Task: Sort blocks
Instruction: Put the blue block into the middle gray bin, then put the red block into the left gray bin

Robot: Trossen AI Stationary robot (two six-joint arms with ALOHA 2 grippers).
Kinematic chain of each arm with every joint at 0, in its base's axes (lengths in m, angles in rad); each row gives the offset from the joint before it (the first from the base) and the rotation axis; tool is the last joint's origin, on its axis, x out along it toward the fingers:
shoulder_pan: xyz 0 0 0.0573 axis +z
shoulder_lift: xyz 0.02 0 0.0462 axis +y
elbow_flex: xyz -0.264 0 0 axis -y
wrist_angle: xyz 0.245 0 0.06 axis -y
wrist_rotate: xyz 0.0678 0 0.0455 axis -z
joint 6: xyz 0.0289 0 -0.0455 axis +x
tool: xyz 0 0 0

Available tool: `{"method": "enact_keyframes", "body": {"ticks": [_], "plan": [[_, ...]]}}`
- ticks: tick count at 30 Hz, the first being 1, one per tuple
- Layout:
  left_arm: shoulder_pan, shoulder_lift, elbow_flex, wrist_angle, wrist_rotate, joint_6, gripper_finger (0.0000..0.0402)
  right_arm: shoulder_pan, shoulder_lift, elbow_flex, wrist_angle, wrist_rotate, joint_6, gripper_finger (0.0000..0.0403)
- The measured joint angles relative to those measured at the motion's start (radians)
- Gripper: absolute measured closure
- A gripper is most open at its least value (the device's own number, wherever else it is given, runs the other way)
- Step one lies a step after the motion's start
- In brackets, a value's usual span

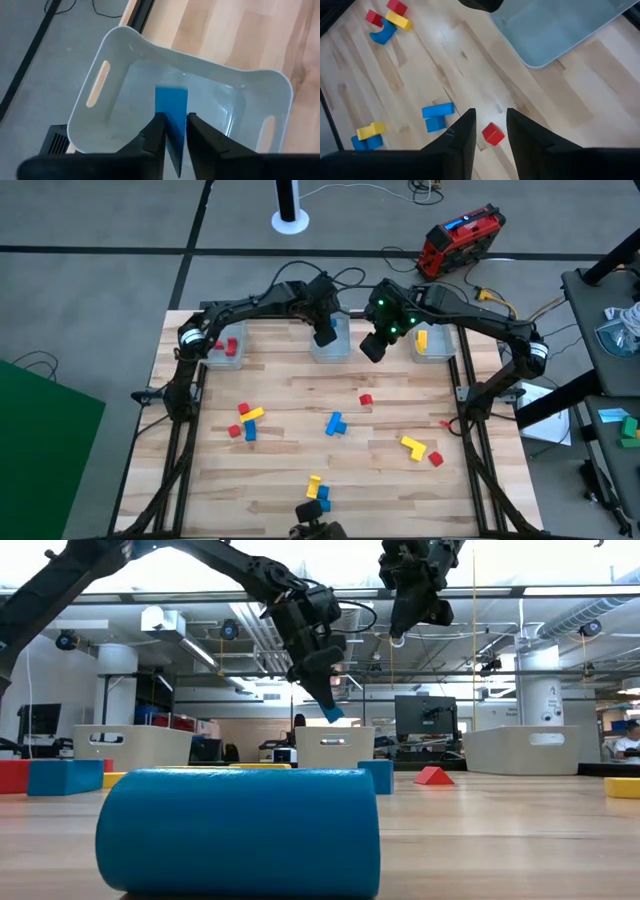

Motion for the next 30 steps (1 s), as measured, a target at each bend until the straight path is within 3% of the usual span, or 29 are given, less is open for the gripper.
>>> {"method": "enact_keyframes", "body": {"ticks": [8, 12, 30], "plan": [[-0.003, -0.002, 0.000, -0.031, 0.002, -0.027, 0.0269, 0.000, 0.000, 0.000, 0.000, 0.000, 0.000, 0.0261], [-0.003, -0.024, 0.000, -0.051, 0.081, -0.043, 0.0248, 0.000, 0.000, 0.000, -0.001, 0.001, 0.001, 0.0250], [-0.062, -0.283, -0.039, -0.283, 0.143, -0.068, 0.0247, 0.007, 0.000, 0.000, -0.139, 0.001, 0.087, 0.0261]]}}
